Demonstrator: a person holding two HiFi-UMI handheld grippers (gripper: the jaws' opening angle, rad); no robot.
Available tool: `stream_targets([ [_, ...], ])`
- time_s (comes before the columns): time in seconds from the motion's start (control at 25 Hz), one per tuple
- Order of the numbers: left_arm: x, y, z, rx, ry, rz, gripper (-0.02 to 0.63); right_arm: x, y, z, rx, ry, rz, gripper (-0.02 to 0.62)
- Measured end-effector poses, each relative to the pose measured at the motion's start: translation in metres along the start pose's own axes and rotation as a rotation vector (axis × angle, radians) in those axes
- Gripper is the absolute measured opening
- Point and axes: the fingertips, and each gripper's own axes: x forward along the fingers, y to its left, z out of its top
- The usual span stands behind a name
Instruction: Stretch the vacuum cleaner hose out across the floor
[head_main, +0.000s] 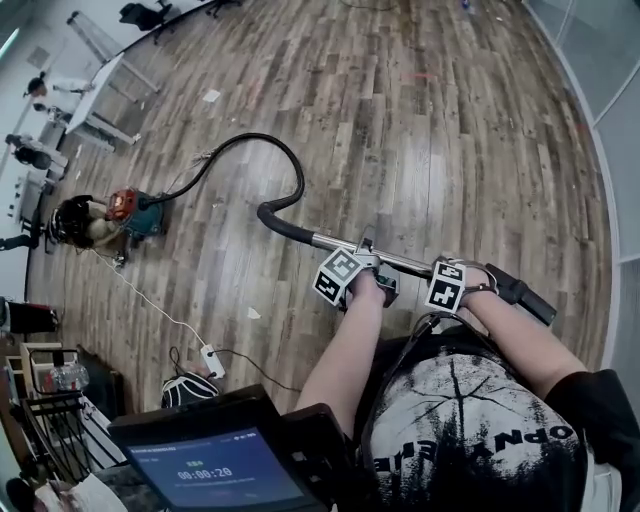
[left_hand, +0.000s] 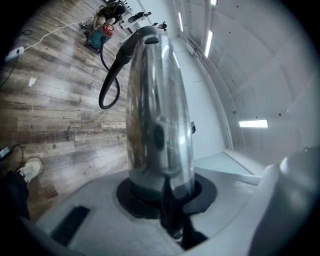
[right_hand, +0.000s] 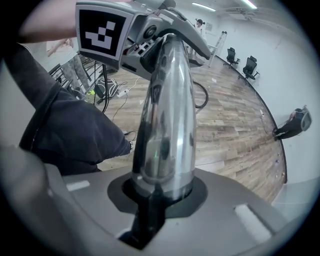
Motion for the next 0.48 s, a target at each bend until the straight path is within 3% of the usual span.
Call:
stream_targets([
  [0.28, -0.015, -0.006, -0.053, -0.018, -0.058, 0.031, 0.061, -0.014, 0.014, -0.054, -0.063, -0.007, 0.029, 0.068],
  [0.48, -0.027, -0.009, -0.071, 0.0, -0.089, 0.046, 0.062, -0.018, 0.027, -0.069, -0.077, -0.034, 0.049, 0.069],
])
